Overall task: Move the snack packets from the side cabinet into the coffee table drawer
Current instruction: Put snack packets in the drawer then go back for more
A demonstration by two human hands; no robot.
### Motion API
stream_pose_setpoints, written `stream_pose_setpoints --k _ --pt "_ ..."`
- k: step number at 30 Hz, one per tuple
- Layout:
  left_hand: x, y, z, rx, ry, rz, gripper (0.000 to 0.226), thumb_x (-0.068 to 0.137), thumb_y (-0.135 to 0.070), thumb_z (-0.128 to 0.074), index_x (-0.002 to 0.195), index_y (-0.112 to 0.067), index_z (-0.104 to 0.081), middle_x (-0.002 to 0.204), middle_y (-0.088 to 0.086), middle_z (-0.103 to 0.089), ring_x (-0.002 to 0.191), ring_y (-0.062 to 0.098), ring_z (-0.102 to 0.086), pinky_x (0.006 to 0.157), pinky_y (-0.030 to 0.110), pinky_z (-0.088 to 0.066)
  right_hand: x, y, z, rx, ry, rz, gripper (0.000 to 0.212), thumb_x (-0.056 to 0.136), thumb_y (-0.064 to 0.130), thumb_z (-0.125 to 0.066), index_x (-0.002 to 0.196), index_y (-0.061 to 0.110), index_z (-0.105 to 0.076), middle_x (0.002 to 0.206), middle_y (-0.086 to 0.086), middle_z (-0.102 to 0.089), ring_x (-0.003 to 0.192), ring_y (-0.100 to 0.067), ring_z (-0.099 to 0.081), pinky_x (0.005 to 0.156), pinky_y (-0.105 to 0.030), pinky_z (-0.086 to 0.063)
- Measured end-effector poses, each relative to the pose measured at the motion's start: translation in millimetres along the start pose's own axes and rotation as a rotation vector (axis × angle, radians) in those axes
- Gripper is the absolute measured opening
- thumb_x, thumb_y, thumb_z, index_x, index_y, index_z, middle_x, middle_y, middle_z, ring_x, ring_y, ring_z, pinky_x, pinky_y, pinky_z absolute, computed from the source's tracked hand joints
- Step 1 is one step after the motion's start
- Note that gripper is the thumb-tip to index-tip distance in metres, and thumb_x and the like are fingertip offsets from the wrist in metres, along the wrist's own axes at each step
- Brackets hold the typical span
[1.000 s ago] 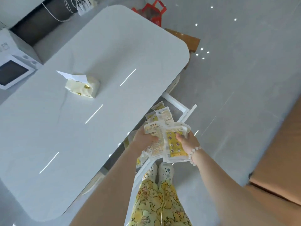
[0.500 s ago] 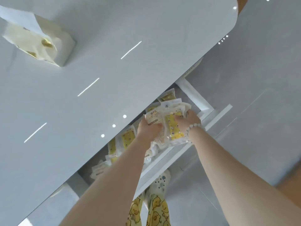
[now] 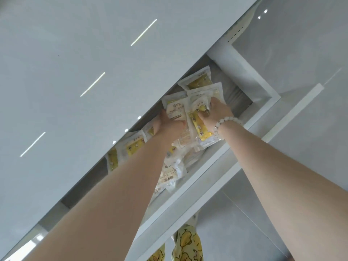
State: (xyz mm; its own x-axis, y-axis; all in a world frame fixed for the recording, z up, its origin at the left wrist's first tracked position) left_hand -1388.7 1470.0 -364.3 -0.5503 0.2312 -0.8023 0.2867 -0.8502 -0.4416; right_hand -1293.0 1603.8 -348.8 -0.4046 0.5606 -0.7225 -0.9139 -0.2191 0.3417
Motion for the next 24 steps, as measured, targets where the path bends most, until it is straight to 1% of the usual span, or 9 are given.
stream_pose_setpoints --k 3,6,8,10,12,16,18,21,24 --pt "-2.5 -3.7 -1.2 0.093 -0.054 -0.03 0.044 0.086 -0.016 -0.062 0.126 -0.017 -0.043 0.112 0.001 -0.058 0.095 0.018 -0.055 0.074 0.026 -0.047 1.6 -3.3 5.0 -0.182 -0.042 -0.007 0.045 0.094 0.041 -0.05 0.126 0.012 -0.04 0.12 -0.011 -0.056 0.105 -0.029 -0.056 0.083 -0.037 -0.048" --pt "-6.2 -9.5 -1.4 0.263 -0.103 -0.07 0.055 0.086 -0.024 -0.062 0.135 -0.017 -0.037 0.125 0.004 -0.056 0.116 0.025 -0.052 0.089 0.034 -0.048 -0.7 -8.7 17.6 -0.269 -0.125 -0.068 0.062 0.089 0.05 -0.054 0.133 0.011 -0.034 0.129 -0.011 -0.05 0.12 -0.03 -0.047 0.087 -0.039 -0.045" --pt "-9.2 -9.8 3.4 0.445 -0.156 -0.068 0.066 0.085 -0.034 -0.063 0.141 -0.018 -0.031 0.135 0.006 -0.049 0.128 0.026 -0.041 0.101 0.043 -0.039 -4.2 -8.2 21.5 -0.313 -0.187 -0.085 0.067 0.088 0.05 -0.056 0.135 0.009 -0.031 0.133 -0.01 -0.047 0.123 -0.027 -0.044 0.088 -0.038 -0.043" --pt "-15.0 -12.8 9.4 0.588 -0.209 -0.079 0.077 0.084 -0.043 -0.063 0.144 -0.014 -0.025 0.143 0.008 -0.04 0.134 0.026 -0.033 0.105 0.046 -0.031 -6.7 -2.2 22.7 -0.385 -0.239 -0.06 0.069 0.09 0.048 -0.055 0.137 0.007 -0.026 0.136 -0.01 -0.043 0.125 -0.026 -0.041 0.09 -0.037 -0.041" --pt "-20.8 -19.0 16.6 0.684 -0.262 -0.124 0.085 0.081 -0.05 -0.065 0.144 -0.009 -0.023 0.145 0.011 -0.035 0.135 0.028 -0.031 0.106 0.045 -0.03 -9.8 5.7 26.0 -0.465 -0.293 -0.032 0.071 0.092 0.044 -0.053 0.142 0.006 -0.019 0.138 -0.012 -0.037 0.126 -0.027 -0.038 0.092 -0.037 -0.039" --pt "-30.8 -24.9 20.8 0.767 -0.266 -0.139 0.092 0.083 -0.053 -0.062 0.145 -0.004 -0.015 0.147 0.017 -0.028 0.136 0.031 -0.029 0.109 0.045 -0.028 -19.4 26.2 30.9 -0.63 -0.365 0.078 0.059 0.097 0.023 -0.046 0.144 0.006 -0.014 0.142 -0.014 -0.03 0.126 -0.028 -0.035 0.095 -0.038 -0.037" --pt "-40.9 -35.7 13.3 0.786 -0.24 -0.188 0.089 0.087 -0.049 -0.058 0.146 -0.004 -0.008 0.148 0.019 -0.024 0.136 0.032 -0.027 0.109 0.043 -0.028 -27.5 31.0 27.8 -0.655 -0.321 0.113 0.059 0.095 0.021 -0.047 0.143 0.006 -0.016 0.142 -0.014 -0.03 0.127 -0.028 -0.034 0.095 -0.036 -0.037" --pt "-65.3 -60.6 4.9 0.767 -0.198 -0.344 0.075 0.092 -0.041 -0.053 0.145 -0.008 -0.011 0.144 0.016 -0.026 0.133 0.03 -0.03 0.104 0.039 -0.033 -48.8 38.9 33.1 -0.635 -0.268 0.131 0.057 0.094 0.029 -0.051 0.139 0.004 -0.025 0.137 -0.012 -0.039 0.125 -0.027 -0.038 0.092 -0.033 -0.039" --pt "-103.1 -81.9 10.1 0.77 -0.136 -0.508 0.064 0.094 -0.032 -0.051 0.145 -0.016 -0.017 0.141 0.01 -0.031 0.129 0.028 -0.038 0.1 0.038 -0.038 -82.3 62.8 59.7 -0.596 -0.322 0.196 0.042 0.093 0.021 -0.05 0.129 0.003 -0.04 0.123 -0.012 -0.053 0.115 -0.027 -0.048 0.077 -0.033 -0.042"
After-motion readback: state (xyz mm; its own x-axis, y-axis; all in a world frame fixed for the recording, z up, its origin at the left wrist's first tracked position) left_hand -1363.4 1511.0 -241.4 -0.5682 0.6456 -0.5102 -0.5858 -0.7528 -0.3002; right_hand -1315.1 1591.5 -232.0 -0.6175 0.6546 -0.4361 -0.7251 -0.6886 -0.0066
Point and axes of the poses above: each hand's wrist, its own x-axis towards the middle knuckle, its own z-axis out of the back of the hand, y = z × x, the point moved 10 cm from there along x, towards the middle knuckle
